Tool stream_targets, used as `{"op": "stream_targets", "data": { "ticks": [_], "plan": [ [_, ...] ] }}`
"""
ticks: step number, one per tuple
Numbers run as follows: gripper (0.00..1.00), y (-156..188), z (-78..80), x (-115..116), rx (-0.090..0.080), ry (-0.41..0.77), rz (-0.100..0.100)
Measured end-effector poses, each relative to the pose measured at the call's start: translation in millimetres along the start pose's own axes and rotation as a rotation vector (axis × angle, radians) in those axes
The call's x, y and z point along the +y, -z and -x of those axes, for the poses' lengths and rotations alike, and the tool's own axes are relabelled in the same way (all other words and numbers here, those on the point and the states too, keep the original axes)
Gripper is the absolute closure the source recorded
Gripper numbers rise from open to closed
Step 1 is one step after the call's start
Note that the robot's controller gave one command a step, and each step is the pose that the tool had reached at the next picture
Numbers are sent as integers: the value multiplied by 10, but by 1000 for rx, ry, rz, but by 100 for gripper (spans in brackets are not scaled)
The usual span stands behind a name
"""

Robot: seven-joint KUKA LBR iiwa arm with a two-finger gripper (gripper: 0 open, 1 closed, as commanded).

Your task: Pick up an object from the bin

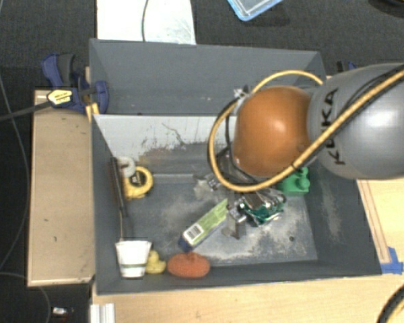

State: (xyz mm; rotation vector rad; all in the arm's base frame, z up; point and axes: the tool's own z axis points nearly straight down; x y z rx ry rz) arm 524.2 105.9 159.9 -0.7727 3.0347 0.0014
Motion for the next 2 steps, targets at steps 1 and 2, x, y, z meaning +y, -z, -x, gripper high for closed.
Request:
{"op": "stream_targets", "data": {
  "ticks": [1,2],
  "plan": [
    [0,-169,-81,-98,8,93,2],
    [0,-755,99,-116,2,322,-1]
  ]
}}
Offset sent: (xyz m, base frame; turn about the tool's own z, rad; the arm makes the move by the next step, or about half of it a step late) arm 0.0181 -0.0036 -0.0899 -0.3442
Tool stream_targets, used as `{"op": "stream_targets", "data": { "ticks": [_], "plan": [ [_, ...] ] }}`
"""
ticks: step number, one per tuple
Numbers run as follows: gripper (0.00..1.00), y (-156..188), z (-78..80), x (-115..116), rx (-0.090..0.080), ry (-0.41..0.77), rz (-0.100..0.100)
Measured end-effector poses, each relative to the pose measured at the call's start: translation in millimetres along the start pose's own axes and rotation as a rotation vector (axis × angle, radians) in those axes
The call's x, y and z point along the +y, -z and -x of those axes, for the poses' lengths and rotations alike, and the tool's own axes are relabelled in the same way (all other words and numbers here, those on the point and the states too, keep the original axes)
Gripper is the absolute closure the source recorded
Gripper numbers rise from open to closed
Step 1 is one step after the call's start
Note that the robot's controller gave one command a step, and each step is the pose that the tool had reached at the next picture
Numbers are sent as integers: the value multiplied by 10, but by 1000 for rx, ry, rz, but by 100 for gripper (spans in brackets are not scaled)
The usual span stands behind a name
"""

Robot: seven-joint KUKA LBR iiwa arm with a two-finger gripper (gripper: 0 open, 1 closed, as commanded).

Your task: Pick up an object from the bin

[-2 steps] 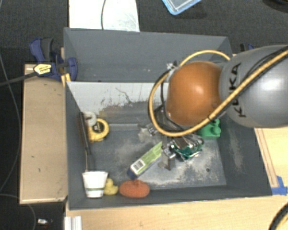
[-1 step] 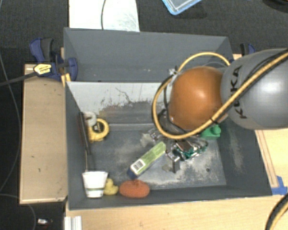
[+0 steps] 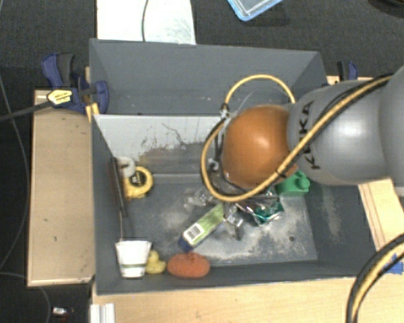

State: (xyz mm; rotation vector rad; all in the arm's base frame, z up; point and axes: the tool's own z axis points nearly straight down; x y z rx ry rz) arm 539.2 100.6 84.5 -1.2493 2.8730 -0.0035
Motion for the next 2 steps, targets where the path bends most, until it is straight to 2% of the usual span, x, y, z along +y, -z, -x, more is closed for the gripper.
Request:
{"op": "stream_targets", "data": {
  "ticks": [1,2],
  "plan": [
    [100,-137,130,-81,-4,10,0],
    [100,-134,129,-80,-3,8,0]
  ]
}}
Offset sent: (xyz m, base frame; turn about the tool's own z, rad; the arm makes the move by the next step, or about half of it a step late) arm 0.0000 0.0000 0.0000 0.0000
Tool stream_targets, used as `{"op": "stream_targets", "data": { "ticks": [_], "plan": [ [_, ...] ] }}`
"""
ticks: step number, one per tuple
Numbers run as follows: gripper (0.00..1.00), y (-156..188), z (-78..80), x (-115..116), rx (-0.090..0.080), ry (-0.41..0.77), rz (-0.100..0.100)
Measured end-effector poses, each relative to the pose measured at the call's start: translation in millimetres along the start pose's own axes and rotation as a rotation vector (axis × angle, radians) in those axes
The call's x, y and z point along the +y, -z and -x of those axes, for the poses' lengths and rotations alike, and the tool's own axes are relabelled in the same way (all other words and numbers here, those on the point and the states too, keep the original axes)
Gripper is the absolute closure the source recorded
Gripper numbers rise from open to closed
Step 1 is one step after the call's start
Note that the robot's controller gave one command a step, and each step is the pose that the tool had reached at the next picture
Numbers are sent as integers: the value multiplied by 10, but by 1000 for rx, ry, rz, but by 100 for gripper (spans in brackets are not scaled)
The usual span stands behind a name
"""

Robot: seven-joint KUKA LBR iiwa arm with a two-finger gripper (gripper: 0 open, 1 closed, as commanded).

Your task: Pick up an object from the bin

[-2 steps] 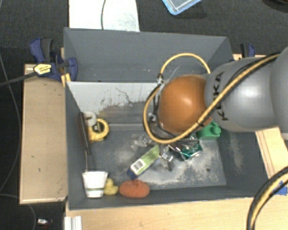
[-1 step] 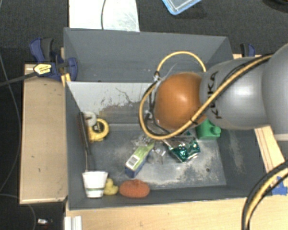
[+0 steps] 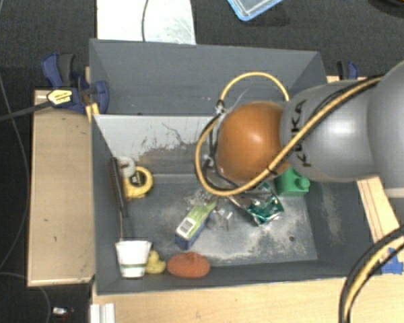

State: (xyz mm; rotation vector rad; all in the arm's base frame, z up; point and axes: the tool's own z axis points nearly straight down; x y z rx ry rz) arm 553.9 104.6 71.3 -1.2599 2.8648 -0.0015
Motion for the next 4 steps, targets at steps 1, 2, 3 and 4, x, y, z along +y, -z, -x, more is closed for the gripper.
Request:
{"op": "stream_targets", "data": {
  "ticks": [1,2,3,4],
  "plan": [
    [100,173,-4,7,1,-4,1],
    [100,314,5,1,-3,-8,-1],
    [100,431,11,-1,-6,-13,-2],
    [100,630,14,-1,-7,-21,-1]
  ]
}}
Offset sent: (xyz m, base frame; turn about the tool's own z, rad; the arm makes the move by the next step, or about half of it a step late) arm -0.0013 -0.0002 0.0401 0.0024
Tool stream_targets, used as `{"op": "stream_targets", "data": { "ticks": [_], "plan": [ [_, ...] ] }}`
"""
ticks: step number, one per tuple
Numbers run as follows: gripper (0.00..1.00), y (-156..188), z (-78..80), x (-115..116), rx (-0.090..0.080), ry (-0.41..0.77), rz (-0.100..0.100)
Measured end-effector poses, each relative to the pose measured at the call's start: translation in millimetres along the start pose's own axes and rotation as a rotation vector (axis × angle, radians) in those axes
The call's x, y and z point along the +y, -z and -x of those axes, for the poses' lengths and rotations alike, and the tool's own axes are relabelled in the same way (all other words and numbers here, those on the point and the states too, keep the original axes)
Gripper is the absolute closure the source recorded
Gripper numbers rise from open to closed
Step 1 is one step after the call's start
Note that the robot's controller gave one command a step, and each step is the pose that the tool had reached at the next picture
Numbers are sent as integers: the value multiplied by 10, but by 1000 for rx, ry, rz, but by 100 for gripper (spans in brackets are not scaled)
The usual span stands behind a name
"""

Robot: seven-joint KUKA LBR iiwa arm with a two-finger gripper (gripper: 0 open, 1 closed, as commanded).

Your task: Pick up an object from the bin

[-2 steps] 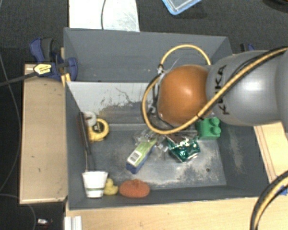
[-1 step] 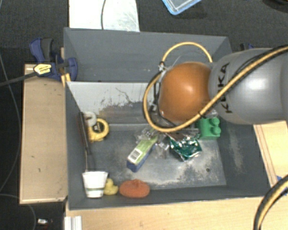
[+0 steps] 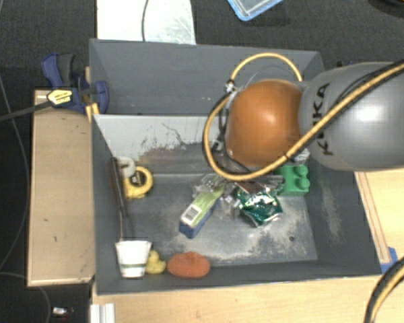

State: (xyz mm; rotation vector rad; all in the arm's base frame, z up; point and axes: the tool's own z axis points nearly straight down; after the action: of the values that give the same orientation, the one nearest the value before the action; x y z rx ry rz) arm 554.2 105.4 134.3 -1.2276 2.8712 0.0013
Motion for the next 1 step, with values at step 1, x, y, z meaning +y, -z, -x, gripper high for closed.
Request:
{"op": "stream_targets", "data": {
  "ticks": [1],
  "plan": [
    [100,230,3,0,1,-2,1]
  ]
}}
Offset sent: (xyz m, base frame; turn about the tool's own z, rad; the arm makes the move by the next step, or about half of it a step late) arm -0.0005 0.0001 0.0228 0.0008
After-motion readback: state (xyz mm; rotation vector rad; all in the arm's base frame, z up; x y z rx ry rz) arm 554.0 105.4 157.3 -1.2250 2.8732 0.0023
